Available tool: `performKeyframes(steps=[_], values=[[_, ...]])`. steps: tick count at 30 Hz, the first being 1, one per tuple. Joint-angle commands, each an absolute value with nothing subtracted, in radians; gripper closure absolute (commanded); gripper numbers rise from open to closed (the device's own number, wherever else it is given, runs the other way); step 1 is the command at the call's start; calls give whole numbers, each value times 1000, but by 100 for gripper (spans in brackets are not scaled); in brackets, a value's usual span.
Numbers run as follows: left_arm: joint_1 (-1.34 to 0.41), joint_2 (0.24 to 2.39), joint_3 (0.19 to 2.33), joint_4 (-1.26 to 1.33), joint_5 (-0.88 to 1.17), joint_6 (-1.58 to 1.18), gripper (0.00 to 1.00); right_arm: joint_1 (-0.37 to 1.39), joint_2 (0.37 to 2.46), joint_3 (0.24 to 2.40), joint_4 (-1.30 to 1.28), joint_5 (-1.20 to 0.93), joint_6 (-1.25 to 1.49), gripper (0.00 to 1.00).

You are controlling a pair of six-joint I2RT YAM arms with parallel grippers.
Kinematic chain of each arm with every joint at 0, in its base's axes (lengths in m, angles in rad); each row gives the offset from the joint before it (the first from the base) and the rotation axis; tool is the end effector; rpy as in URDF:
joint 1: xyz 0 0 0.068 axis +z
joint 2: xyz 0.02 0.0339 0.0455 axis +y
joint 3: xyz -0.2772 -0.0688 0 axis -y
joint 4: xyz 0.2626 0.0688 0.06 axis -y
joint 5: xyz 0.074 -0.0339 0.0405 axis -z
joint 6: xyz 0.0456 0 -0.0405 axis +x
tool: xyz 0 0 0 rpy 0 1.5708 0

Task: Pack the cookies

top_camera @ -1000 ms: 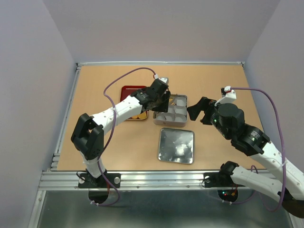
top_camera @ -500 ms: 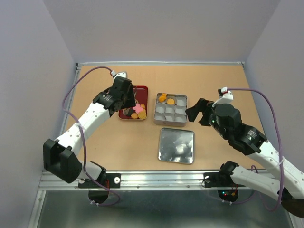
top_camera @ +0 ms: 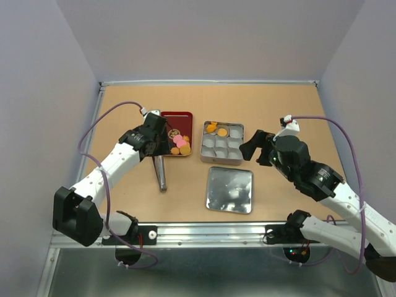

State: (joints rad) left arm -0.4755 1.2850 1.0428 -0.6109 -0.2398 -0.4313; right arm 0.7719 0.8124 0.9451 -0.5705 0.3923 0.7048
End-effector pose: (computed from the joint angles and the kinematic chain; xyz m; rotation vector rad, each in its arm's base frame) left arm 0.2619 -0.1227 0.2856 -0.0552 2.3953 -0.1340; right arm 0.1461 0.1179 0.3597 0.1857 2.0088 0.5627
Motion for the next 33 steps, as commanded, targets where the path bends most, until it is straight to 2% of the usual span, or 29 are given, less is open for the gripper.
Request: performKeyframes(steps=[1, 7, 12, 20, 21, 22, 23, 33], values=[[-469, 1230, 1054, -606, -239, -434, 38, 765, 785, 923, -545, 397, 718, 0], [-471, 1232, 1056, -643, -242, -488, 38, 765, 795, 923, -546, 391, 724, 0], [-471, 1209, 897, -591, -224, -577, 37, 765, 799, 904, -531, 380, 732, 0], [-465, 1282, 919, -762, -391, -741, 36, 765, 825, 867, -488, 279, 752, 0], [-462, 1257, 910, -776, -397, -820, 34, 765, 825, 852, -468, 269, 753, 0], [-459, 1234, 898, -776, -391, -842, 27, 765, 825, 841, -457, 256, 755, 0], [-440, 1191, 887, -749, -355, -856, 2, 765, 827, 830, -431, 236, 756, 0], [-261, 1085, 767, -707, -273, -897, 1, 765, 900, 815, -351, 137, 681, 0]])
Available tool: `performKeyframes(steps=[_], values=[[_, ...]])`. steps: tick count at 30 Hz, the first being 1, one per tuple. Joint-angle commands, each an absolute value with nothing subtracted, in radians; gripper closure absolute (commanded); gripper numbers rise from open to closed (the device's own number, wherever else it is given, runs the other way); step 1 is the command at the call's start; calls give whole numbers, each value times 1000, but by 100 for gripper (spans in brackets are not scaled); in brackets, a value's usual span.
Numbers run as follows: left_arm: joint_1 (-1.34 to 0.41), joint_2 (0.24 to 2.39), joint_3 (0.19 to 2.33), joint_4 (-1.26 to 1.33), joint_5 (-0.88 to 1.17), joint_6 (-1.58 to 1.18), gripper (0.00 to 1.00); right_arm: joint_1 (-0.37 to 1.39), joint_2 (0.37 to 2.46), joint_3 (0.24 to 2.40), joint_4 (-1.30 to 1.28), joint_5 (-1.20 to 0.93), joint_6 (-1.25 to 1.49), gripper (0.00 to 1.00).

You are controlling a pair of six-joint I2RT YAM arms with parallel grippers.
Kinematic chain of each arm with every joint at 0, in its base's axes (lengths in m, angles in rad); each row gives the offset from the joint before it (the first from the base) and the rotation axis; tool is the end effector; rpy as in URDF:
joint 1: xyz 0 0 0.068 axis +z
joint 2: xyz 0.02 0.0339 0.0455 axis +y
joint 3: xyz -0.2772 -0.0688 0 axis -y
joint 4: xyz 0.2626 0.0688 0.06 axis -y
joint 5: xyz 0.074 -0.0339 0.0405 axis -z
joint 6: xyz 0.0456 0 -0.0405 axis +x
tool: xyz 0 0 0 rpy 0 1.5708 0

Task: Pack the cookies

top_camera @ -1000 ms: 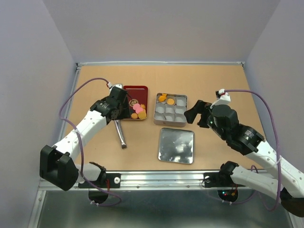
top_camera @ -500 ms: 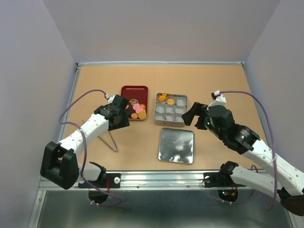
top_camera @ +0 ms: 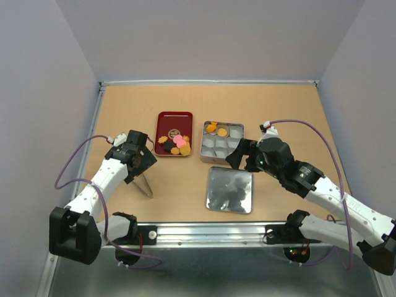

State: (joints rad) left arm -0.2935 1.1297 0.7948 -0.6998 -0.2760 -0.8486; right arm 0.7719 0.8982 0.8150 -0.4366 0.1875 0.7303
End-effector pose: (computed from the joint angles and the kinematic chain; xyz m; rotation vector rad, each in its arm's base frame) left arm 0.2234 -0.0545 0.2332 -0.7907 2.4210 -0.0804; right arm 0.1615 0.1453 0.3093 0.0728 2.1604 0.7058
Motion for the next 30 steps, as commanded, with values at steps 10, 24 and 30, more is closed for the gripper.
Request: performKeyframes(steps=[10, 24, 30], values=[[-249, 1167, 716, -663, -253, -928, 1, 765, 913, 779, -316, 94, 637, 0], [-250, 1258, 620, -580, -218, -980, 1, 765, 925, 746, -298, 71, 591, 0], [-250, 1325, 608, -542, -216, -983, 1, 764, 940, 752, -296, 81, 557, 0]])
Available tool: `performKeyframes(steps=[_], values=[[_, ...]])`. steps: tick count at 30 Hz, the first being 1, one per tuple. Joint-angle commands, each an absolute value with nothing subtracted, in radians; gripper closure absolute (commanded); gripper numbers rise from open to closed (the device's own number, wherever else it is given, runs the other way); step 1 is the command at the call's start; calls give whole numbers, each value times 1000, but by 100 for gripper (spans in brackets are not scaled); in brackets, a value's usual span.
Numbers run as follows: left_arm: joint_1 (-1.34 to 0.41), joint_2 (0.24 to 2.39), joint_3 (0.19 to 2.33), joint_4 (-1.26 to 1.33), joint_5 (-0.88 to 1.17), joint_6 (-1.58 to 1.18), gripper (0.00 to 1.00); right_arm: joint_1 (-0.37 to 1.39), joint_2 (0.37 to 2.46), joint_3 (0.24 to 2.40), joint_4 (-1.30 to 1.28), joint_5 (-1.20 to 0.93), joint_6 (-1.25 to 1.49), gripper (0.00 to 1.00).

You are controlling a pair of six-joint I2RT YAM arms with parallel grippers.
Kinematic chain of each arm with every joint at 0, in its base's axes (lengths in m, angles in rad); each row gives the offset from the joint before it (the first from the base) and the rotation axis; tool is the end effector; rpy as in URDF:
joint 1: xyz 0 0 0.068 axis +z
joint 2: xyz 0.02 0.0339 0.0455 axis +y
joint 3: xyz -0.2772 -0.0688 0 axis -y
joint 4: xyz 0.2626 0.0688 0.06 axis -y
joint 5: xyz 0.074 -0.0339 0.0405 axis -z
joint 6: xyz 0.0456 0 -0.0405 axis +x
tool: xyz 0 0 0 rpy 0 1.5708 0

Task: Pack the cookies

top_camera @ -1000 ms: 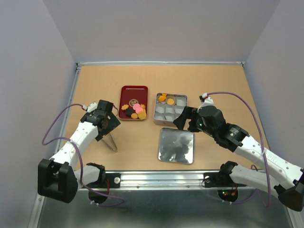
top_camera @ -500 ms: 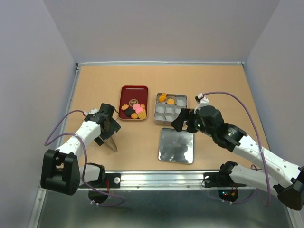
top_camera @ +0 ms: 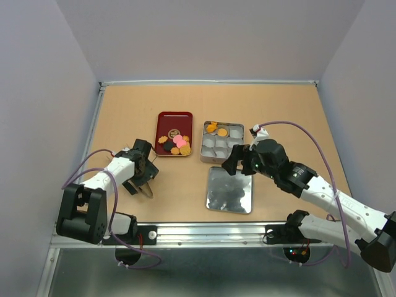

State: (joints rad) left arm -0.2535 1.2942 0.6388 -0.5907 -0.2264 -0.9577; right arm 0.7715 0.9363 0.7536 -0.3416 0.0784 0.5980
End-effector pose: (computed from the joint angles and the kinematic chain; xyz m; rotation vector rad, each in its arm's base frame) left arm 0.2222 -0.0470 0.1554 -0.9956 2.5614 0.0006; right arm 0.1661 0.1566 0.2882 -0.1398 2.1773 0.7296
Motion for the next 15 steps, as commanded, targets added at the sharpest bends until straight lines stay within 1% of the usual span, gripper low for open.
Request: performKeyframes(steps=[1, 3, 4, 5, 6, 7, 8, 11, 12, 15], values=[[-249, 1333, 603, -535, -215, -982, 1, 764, 940, 750, -296, 83, 554, 0], [-250, 1362, 592, -509, -210, -983, 1, 764, 943, 750, -295, 84, 557, 0], [-250, 1370, 589, -502, -209, -982, 3, 764, 945, 750, -295, 84, 557, 0], [-249, 1382, 591, -502, -218, -982, 9, 764, 949, 750, -295, 83, 557, 0], [-250, 1381, 592, -505, -222, -982, 12, 764, 950, 752, -295, 83, 557, 0], [-250, 1376, 600, -509, -233, -989, 21, 765, 950, 752, -295, 83, 555, 0], [-250, 1355, 601, -509, -250, -991, 39, 765, 948, 753, -296, 84, 552, 0], [-249, 1338, 609, -505, -271, -973, 51, 764, 945, 753, -296, 89, 548, 0], [-250, 1351, 618, -505, -270, -963, 60, 764, 945, 755, -296, 92, 548, 0], [-249, 1362, 620, -494, -259, -950, 72, 764, 948, 761, -296, 91, 554, 0]])
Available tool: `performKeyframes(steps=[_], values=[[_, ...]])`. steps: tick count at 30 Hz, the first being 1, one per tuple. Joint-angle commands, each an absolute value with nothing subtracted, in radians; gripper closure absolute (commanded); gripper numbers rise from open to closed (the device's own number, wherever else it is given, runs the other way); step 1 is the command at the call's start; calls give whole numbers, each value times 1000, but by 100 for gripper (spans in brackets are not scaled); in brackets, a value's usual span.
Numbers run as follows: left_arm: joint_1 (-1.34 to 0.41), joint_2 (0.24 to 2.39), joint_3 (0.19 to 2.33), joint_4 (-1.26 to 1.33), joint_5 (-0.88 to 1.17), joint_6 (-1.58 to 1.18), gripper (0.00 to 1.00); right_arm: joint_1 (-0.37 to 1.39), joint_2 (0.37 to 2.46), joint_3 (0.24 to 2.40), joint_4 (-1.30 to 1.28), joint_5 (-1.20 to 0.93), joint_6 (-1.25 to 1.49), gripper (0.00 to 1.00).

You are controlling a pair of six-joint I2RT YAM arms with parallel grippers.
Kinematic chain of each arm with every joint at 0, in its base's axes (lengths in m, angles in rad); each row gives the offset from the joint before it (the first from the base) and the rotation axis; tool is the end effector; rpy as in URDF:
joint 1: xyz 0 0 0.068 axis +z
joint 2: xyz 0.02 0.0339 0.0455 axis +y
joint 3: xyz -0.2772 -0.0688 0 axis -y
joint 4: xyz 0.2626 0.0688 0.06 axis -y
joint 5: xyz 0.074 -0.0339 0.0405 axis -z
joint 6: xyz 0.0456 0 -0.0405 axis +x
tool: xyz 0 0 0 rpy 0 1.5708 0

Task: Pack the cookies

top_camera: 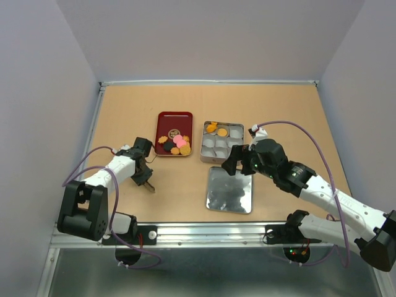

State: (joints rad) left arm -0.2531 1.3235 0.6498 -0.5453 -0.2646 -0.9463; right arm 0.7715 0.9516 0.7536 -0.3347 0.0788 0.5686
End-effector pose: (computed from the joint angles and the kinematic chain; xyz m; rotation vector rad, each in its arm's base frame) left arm 0.2310 -0.0474 0.1545 -0.9788 2.5217 0.0258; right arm 0.1683 0.1587 0.2857 -0.1723 2.1787 0.7077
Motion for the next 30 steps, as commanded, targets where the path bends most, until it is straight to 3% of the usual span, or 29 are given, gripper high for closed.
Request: performKeyframes(steps=[1, 9, 11, 16, 23, 27, 30], values=[[-250, 1359, 621, -492, -255, -943, 73, 764, 950, 764, -296, 89, 554, 0], [-250, 1198, 741, -604, -232, -874, 86, 764, 933, 802, -311, 110, 561, 0], [-250, 1171, 849, -646, -261, -806, 92, 764, 939, 822, -318, 118, 561, 0], [-250, 1147, 1104, -730, -216, -603, 92, 764, 957, 859, -330, 155, 572, 0], [-259, 1158, 1193, -689, 228, -402, 95, 764, 1023, 972, -331, 140, 624, 0], [-271, 1120, 1160, -600, 363, -423, 95, 764, 1118, 1051, -160, -134, 656, 0], [-316, 1134, 1176, -562, 396, -449, 95, 765, 1205, 1103, -71, -218, 683, 0]])
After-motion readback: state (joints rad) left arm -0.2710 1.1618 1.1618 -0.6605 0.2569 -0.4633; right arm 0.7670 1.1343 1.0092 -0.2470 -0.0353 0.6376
